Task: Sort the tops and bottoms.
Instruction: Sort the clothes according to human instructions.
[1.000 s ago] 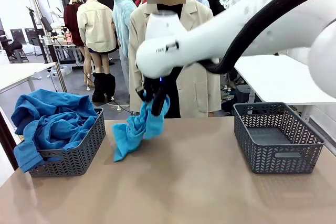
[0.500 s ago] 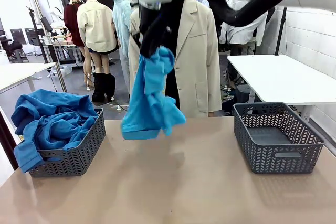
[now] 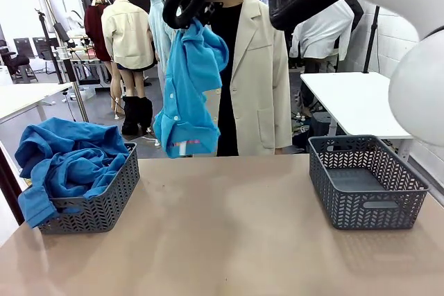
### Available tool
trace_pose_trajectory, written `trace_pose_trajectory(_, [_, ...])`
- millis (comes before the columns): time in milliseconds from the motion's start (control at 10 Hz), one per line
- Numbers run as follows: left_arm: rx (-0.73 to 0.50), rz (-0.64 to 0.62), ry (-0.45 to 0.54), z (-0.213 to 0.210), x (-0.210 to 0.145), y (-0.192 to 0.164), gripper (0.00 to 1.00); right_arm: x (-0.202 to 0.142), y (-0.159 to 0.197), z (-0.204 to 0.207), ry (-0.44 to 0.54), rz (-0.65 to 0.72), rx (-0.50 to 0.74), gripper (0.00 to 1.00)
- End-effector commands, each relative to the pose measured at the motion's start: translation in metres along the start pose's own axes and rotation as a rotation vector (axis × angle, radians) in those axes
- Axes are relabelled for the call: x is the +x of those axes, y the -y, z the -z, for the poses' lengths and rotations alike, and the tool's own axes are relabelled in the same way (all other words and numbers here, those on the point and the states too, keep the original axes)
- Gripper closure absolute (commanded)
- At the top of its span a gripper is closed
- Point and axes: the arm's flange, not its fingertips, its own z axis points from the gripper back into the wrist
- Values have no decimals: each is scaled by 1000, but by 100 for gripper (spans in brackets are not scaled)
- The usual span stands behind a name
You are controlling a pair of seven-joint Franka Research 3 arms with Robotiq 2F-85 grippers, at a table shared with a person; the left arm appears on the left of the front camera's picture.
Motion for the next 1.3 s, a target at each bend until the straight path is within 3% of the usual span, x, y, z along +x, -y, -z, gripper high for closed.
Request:
trace_pose_trajectory(0, [7, 0, -1, -1, 1, -1, 0, -1, 7, -2, 6, 10, -19, 100])
trace_pose_trajectory(1200, [7, 0, -1, -1, 1, -1, 0, -1, 7, -2, 6, 10, -19, 100])
